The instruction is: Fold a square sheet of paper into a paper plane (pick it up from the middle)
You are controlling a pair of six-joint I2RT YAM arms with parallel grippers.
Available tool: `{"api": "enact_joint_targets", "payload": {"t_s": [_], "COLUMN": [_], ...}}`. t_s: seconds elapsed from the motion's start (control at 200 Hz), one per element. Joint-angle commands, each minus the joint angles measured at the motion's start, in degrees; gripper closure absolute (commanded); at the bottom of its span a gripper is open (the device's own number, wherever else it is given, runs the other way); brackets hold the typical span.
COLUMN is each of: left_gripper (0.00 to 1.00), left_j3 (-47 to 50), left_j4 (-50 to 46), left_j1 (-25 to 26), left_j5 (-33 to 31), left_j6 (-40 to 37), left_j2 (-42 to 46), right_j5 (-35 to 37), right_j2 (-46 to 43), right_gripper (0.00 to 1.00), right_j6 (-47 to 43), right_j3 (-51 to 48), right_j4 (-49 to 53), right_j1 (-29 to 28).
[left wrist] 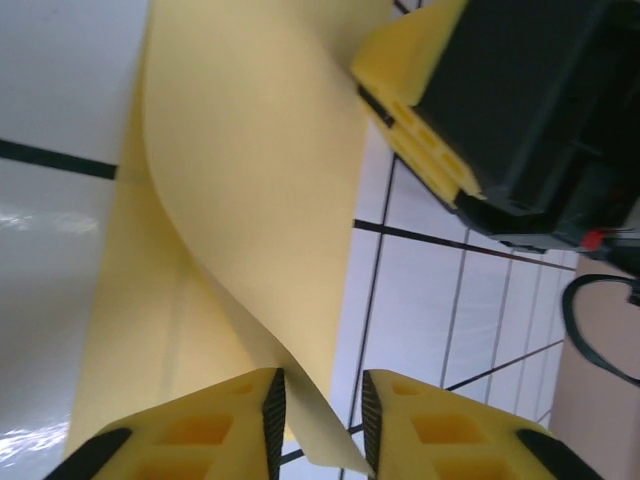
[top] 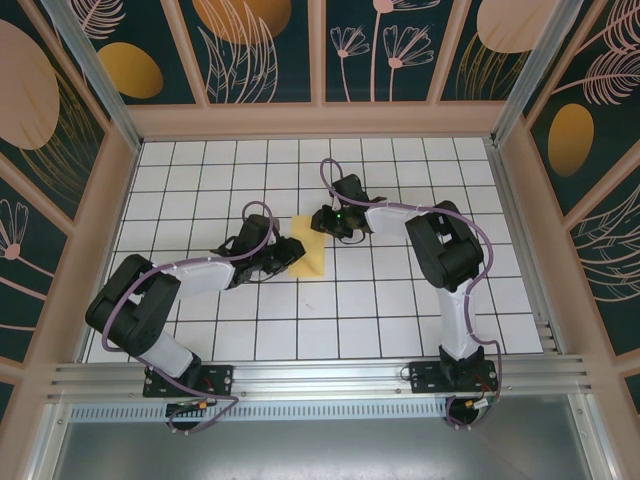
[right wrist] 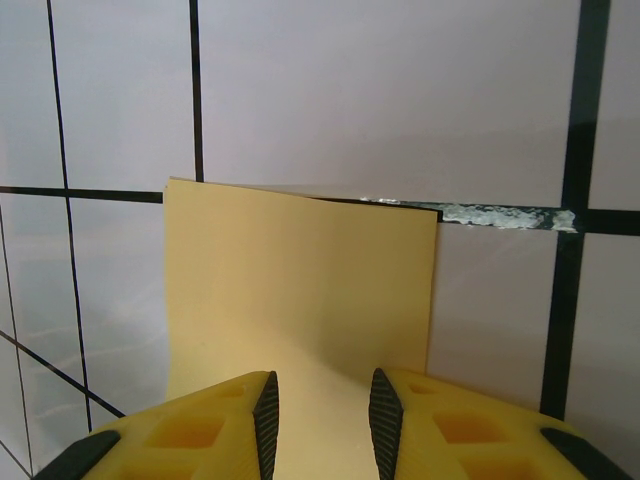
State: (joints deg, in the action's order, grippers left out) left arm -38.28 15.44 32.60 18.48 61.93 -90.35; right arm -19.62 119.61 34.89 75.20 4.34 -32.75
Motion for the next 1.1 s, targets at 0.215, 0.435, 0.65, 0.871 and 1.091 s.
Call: {"api": "enact_joint_targets", "payload": {"t_s": [0.215,0.435,0.65,0.871,1.091], "left_gripper": [0.6,0.56,0.68,0.81,0.88], "left_j3": [-2.29,-2.59,-2.51,-2.54,-2.85], "left_j4": [7.99,9.44,9.78,9.1,9.59], "left_j1": [0.23,0.27,0.27,0.27,0.27], "left_j5": [3.05,2.55,1.71,0.77,1.12], "left_j6": [1.52,1.45,1.69,1.45,1.45], "left_j2": [-4.14,-6.67,-7.5,-7.49,-9.29], "right_j5": [0.29,-5.37,-10.81,-14.29,-15.0], "right_j2": [2.52,-1.0,-6.52,-12.94,-14.49], "right_gripper": [0.67,0.65,0.6,0.6,0.59], "right_j6": [0.35,-0.66,-4.56,-6.71,-11.02], "right_j3": [-3.25,-4.48,-6.24,-11.01,-13.04], "right_j4": [4.79,1.65,-2.81,-5.07,-1.73], "right_j1": [1.06,1.88,4.45,4.32,1.77]}}
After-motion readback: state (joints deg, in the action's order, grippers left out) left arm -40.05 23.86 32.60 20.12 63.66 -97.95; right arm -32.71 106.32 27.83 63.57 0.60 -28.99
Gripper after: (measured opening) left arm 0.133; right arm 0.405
